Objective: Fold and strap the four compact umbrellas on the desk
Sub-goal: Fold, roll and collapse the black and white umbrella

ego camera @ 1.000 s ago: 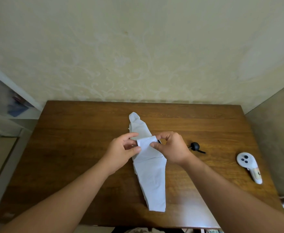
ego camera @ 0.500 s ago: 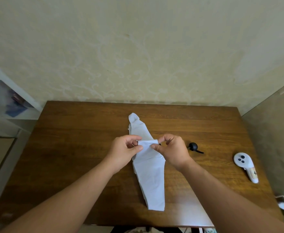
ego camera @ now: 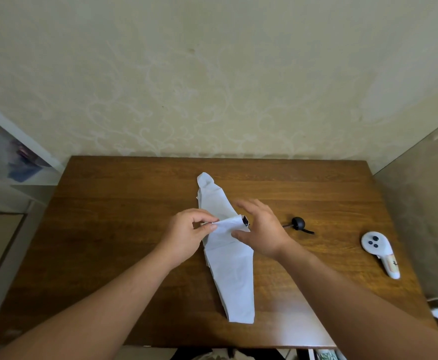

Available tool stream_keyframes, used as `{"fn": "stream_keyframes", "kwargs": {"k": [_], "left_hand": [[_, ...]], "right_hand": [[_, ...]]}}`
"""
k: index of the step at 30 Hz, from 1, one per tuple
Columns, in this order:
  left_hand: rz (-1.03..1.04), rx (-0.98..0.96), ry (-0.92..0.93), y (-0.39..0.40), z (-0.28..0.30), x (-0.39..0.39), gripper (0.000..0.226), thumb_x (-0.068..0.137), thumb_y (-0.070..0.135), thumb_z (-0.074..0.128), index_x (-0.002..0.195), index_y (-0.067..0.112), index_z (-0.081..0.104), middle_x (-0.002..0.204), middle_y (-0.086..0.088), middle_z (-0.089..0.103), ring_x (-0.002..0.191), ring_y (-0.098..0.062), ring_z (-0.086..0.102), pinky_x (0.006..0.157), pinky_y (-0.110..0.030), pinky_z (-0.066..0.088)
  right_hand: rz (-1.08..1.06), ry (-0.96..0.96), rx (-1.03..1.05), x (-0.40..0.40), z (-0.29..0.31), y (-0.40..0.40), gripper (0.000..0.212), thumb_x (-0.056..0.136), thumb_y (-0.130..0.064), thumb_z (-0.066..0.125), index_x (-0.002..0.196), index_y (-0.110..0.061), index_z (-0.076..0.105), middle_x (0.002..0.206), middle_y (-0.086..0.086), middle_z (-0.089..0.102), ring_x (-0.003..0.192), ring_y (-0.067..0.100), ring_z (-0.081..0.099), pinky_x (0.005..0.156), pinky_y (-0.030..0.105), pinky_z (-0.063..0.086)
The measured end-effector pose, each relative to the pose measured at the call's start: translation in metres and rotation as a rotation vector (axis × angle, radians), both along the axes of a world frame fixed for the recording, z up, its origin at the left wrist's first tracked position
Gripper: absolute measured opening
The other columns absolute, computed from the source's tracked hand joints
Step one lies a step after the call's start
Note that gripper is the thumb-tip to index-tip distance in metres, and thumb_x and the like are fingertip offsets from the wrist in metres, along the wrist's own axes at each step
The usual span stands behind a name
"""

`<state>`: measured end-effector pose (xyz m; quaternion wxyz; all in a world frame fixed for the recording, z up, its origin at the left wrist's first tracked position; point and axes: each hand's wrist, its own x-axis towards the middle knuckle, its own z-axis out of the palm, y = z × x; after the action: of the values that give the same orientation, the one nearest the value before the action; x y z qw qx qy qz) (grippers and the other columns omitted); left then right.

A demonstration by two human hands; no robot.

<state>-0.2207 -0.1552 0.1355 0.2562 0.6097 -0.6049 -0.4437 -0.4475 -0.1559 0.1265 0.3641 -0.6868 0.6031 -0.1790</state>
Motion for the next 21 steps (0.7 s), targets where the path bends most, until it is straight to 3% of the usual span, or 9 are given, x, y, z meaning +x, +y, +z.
{"fn": "stream_keyframes", "kwargs": {"k": [3,6,9,12,14,18,21], "left_hand": [[-0.029,0.073,0.04,-0.001,-0.002,-0.001,0.02,0.09,0.018,0.08,0.096,0.037,0.082,0.106,0.025,0.073,0.108,-0.001,0.066,0.097,-0.026,0.055],[-0.064,0.167,0.063,0.001,0.002,-0.001,0.022,0.089,0.018,0.081,0.1,0.036,0.082,0.111,0.027,0.069,0.112,0.001,0.063,0.084,-0.009,0.048],[-0.142,0.197,-0.047,0.003,0.002,-0.002,0.051,0.079,0.025,0.091,0.118,0.047,0.067,0.118,0.036,0.052,0.108,0.007,0.052,0.08,-0.013,0.046],[-0.242,0.113,-0.255,0.005,-0.007,-0.007,0.069,0.074,0.032,0.094,0.128,0.048,0.053,0.126,0.033,0.047,0.111,0.004,0.047,0.087,-0.018,0.045],[-0.298,-0.017,-0.365,0.007,-0.018,-0.01,0.059,0.079,0.03,0.091,0.123,0.043,0.054,0.131,0.024,0.051,0.115,0.0,0.049,0.088,-0.016,0.047],[-0.462,-0.245,-0.531,0.015,-0.041,-0.011,0.03,0.088,0.023,0.081,0.101,0.038,0.058,0.118,0.017,0.06,0.115,-0.009,0.053,0.099,-0.025,0.05],[-0.615,-0.345,-0.607,0.024,-0.06,-0.01,0.013,0.093,0.026,0.075,0.103,0.034,0.072,0.112,0.013,0.068,0.111,-0.012,0.059,0.104,-0.031,0.049]], "right_hand": [[0.075,0.093,-0.049,-0.005,-0.011,-0.008,0.055,0.085,-0.026,0.083,0.135,-0.038,0.063,0.142,-0.015,0.052,0.134,0.016,0.039,0.11,0.031,0.037],[0.208,0.198,-0.145,-0.007,-0.019,-0.013,0.034,0.08,-0.021,0.087,0.11,-0.033,0.075,0.128,-0.012,0.063,0.126,0.022,0.05,0.104,0.041,0.047],[0.258,0.229,-0.219,-0.009,-0.029,-0.018,0.033,0.074,-0.009,0.079,0.087,-0.039,0.072,0.091,-0.029,0.062,0.1,0.017,0.06,0.088,0.045,0.053],[0.284,0.24,-0.243,-0.01,-0.028,-0.016,0.039,0.071,-0.003,0.076,0.086,-0.039,0.072,0.082,-0.033,0.056,0.099,0.015,0.06,0.088,0.041,0.053],[0.305,0.225,-0.252,-0.011,-0.026,-0.01,0.041,0.069,0.002,0.075,0.086,-0.036,0.074,0.084,-0.032,0.057,0.101,0.014,0.06,0.087,0.04,0.054],[0.432,0.271,-0.307,-0.017,-0.031,0.009,0.042,0.062,0.006,0.074,0.085,-0.03,0.073,0.091,-0.019,0.067,0.102,0.018,0.061,0.082,0.041,0.054],[0.577,0.338,-0.343,-0.02,-0.042,0.029,0.032,0.07,-0.001,0.077,0.089,-0.026,0.074,0.095,-0.007,0.07,0.099,0.022,0.061,0.079,0.041,0.054]]}}
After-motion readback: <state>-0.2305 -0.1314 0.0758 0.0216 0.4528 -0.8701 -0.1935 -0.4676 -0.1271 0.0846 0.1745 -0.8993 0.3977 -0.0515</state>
